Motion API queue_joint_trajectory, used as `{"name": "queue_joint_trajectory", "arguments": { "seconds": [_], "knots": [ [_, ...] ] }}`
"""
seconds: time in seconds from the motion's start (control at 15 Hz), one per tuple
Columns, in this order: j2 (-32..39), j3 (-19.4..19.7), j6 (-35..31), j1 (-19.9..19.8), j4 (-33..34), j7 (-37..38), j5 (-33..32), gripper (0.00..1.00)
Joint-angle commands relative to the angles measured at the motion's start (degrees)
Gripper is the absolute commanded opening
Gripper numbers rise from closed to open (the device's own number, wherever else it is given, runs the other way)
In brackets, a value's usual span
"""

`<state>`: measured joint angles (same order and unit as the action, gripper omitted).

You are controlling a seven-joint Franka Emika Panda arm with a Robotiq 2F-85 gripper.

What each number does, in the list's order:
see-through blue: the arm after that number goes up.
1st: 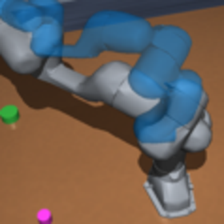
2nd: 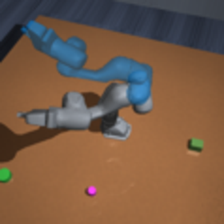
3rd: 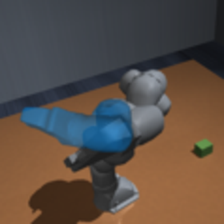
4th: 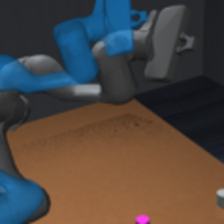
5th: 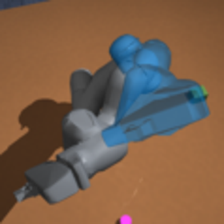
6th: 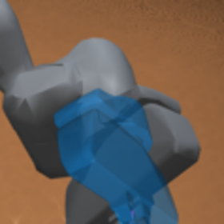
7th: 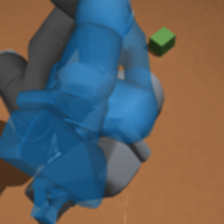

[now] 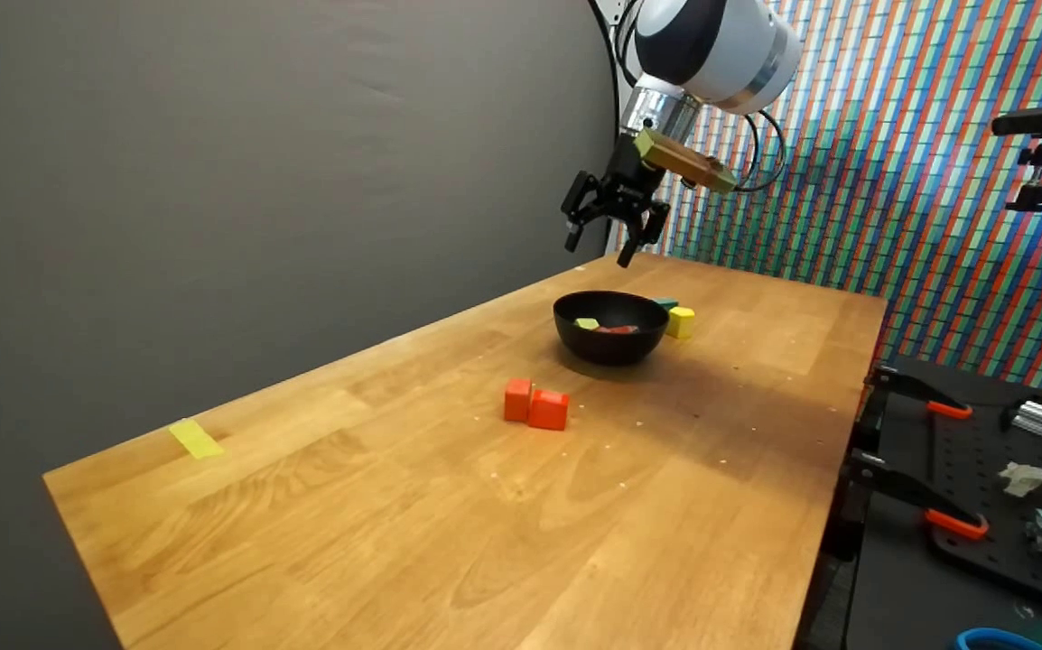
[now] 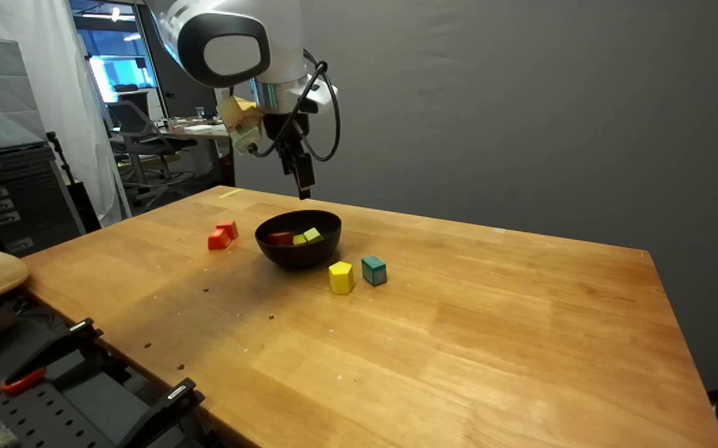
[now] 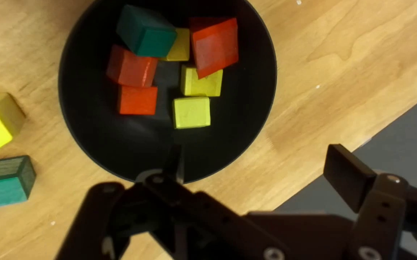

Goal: Remove the cubes from the bowl

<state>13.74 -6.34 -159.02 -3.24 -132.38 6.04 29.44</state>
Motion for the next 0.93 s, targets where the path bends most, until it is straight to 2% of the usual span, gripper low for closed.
{"name": "queue_joint_trajectory", "arguments": {
  "seconds": [0.0, 0.2, 0.67, 0.8, 0.87],
  "knots": [
    [3.0, -1.4, -6.3, -0.4, 0.0, -6.2, 0.8, 1.00],
    [5.6, -0.8, -7.7, -0.4, 0.5, -8.5, -1.4, 1.00],
    [10.6, -0.2, -8.5, -0.8, 1.4, -5.9, -6.7, 0.97],
    [11.6, -0.2, -8.6, -0.9, 1.9, -5.5, -7.1, 0.93],
    [12.1, -0.3, -8.8, -1.0, 2.2, -5.3, -7.2, 0.87]
  ]
}}
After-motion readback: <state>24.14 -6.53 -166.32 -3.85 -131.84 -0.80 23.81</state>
